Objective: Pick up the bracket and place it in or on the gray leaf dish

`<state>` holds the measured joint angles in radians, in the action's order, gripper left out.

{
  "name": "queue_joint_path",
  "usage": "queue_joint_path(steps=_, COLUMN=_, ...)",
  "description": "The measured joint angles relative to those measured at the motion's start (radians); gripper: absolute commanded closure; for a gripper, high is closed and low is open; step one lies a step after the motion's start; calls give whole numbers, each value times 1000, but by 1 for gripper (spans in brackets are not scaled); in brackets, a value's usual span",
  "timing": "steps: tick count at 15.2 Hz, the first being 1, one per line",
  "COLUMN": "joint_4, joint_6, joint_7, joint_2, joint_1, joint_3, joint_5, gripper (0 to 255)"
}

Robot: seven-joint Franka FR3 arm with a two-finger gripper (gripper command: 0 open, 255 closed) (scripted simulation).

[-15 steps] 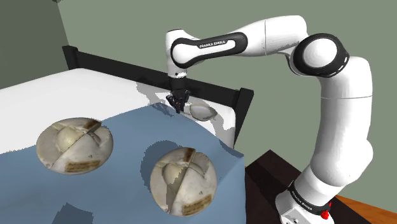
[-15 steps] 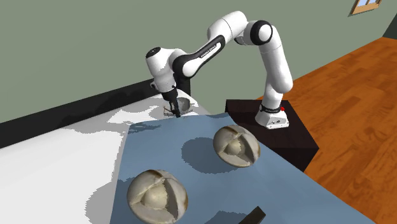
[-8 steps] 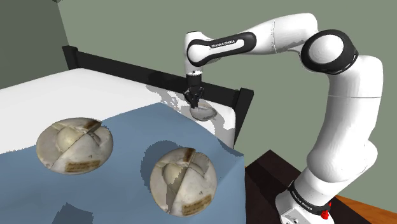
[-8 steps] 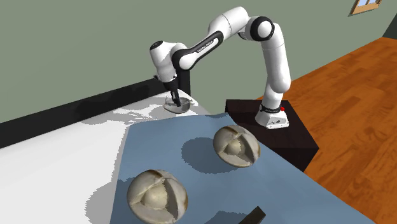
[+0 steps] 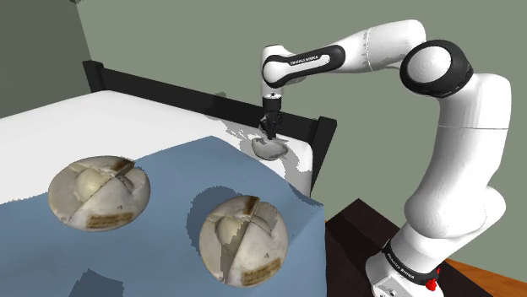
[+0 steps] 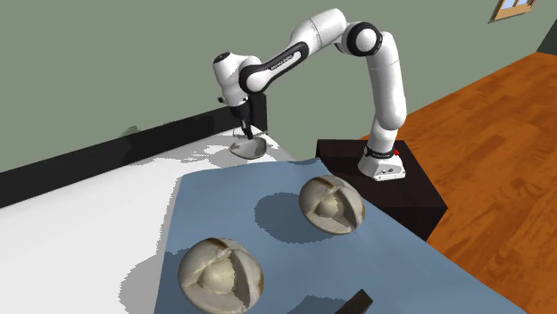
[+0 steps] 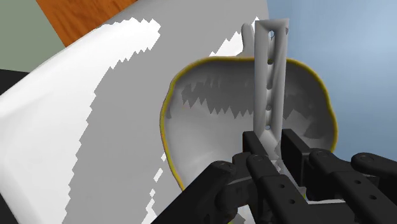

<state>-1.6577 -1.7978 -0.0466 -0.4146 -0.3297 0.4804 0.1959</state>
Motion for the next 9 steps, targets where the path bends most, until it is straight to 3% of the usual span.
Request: queue_joint_path(steps=9, joint_4=-57, joint_6=-96, joint_7=-9, joint_2=-43, joint_1=1, joint_3=-13, joint_5=24, gripper=255)
